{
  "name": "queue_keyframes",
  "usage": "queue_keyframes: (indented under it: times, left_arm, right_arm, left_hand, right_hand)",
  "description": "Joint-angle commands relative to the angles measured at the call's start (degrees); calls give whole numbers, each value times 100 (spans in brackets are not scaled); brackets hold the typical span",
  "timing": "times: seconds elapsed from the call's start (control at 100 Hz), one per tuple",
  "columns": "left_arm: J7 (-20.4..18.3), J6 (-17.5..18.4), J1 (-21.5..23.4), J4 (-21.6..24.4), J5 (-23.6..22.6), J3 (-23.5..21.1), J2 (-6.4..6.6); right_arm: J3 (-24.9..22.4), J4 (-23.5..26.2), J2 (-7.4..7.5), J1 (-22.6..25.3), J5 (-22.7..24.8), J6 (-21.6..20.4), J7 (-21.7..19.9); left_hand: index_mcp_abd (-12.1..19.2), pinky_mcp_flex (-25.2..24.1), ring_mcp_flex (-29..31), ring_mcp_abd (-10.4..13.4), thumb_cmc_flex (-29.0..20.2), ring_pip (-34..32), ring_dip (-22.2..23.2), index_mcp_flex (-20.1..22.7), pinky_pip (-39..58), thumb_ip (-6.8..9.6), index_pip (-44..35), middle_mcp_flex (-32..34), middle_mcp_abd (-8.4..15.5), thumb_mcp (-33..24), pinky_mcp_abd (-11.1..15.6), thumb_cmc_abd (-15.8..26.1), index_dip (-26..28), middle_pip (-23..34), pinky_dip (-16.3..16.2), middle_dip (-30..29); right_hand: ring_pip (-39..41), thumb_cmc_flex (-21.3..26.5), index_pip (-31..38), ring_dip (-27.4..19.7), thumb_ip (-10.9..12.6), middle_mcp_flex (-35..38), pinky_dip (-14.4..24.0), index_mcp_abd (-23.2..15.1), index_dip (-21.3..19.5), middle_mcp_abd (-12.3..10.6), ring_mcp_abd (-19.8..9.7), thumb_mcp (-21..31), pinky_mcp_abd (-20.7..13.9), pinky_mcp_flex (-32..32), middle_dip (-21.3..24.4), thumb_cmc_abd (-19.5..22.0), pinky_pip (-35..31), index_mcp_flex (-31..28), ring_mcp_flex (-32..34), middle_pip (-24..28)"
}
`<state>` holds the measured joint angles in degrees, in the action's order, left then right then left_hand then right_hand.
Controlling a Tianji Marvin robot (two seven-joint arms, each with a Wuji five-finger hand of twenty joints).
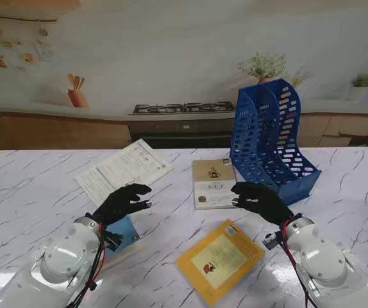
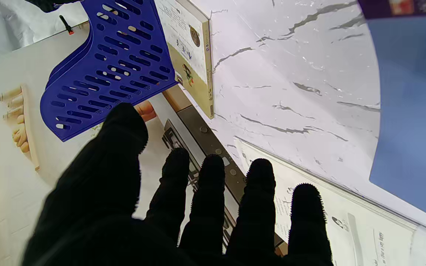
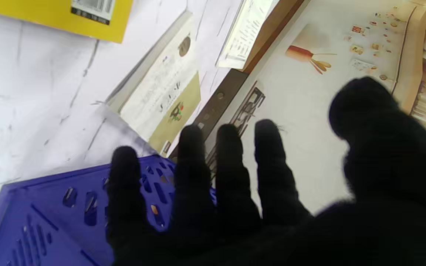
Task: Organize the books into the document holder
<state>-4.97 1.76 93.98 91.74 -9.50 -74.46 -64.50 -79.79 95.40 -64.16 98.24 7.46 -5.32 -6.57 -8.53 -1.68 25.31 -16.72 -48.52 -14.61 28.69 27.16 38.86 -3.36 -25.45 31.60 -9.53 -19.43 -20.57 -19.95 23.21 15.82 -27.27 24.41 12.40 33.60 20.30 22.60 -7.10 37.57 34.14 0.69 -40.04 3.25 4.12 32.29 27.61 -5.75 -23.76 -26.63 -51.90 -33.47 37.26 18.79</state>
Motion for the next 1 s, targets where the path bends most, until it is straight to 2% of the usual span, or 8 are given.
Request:
queue_keyframes:
  times: [0.0,0.07,0.22,0.34,0.5,0.66,0.84,0.99]
  left_arm:
    - [-39,97,60,24,15,18,-15]
    - [-14,74,79,31,14,22,-22]
    - [7,112,93,28,-59,49,-16]
    - [-14,197,78,-2,-54,59,-9]
    - [-102,267,24,-35,8,71,5]
    - [-249,333,-10,-36,35,131,39]
    - [-333,452,-87,-108,31,291,61]
    - [-418,554,-265,-309,221,497,54]
  right_arm:
    - [5,52,-14,70,-57,12,-39]
    - [18,41,-26,85,-44,-34,25]
    - [-17,78,-13,153,-31,-81,-6]
    - [-55,135,-2,206,19,-71,-23]
    - [-107,209,11,247,123,-66,-32]
    - [-304,330,84,412,233,-203,-282]
    - [-628,528,190,730,284,-376,-712]
    - [-833,700,269,969,226,-358,-1107]
  left_hand:
    - [-6,-84,-77,71,67,185,-17,-2,-209,165,-64,-32,30,146,49,167,51,-78,50,-37]
    - [-16,-60,-70,60,56,176,-7,9,-195,166,-83,-20,29,142,48,155,65,-65,29,-31]
    - [-33,41,-23,94,70,129,29,-13,-133,163,-93,4,-2,145,307,157,86,-25,-34,-8]
    - [-52,438,120,85,82,-4,91,26,356,153,-114,56,-62,130,529,139,98,39,-154,17]
    - [-157,610,270,50,64,-276,144,143,841,137,-315,218,-141,60,881,117,188,202,108,71]
    - [-202,914,517,-42,87,-521,151,247,1191,126,-581,442,-191,-4,871,107,316,357,51,114]
    - [-224,1285,913,-142,148,-845,157,362,1673,114,-791,792,-239,-59,689,120,405,497,-120,124]
    - [-316,1767,1277,-203,122,-1039,121,533,1859,107,-895,1052,-352,-153,706,92,419,605,-156,115]
  right_hand:
    - [-133,-151,-106,-74,195,-124,-15,47,87,-7,-37,-125,-44,88,46,42,79,174,-19,-80]
    - [-141,-137,-99,-75,197,-95,-8,49,87,-8,-76,-141,-47,89,41,21,84,151,-4,-84]
    - [-167,-147,-104,-79,198,-107,-1,65,90,-7,-44,-175,-70,115,35,49,120,158,-32,-112]
    - [-147,-159,-90,-64,199,-68,26,71,86,6,-38,-223,-76,70,14,82,104,121,2,-93]
    - [-106,-129,-77,-41,206,-24,60,81,83,-5,-67,-295,-104,17,-12,116,84,89,76,-49]
    - [-59,-109,-33,-25,213,62,97,72,67,-21,5,-373,-105,-88,-38,156,33,5,182,25]
    - [58,-162,70,-23,211,375,170,77,39,-17,24,-450,-67,-355,-75,253,-206,-216,578,174]
    - [169,-262,190,-81,194,808,114,179,41,118,163,-541,-41,-625,-49,407,-479,-598,992,241]
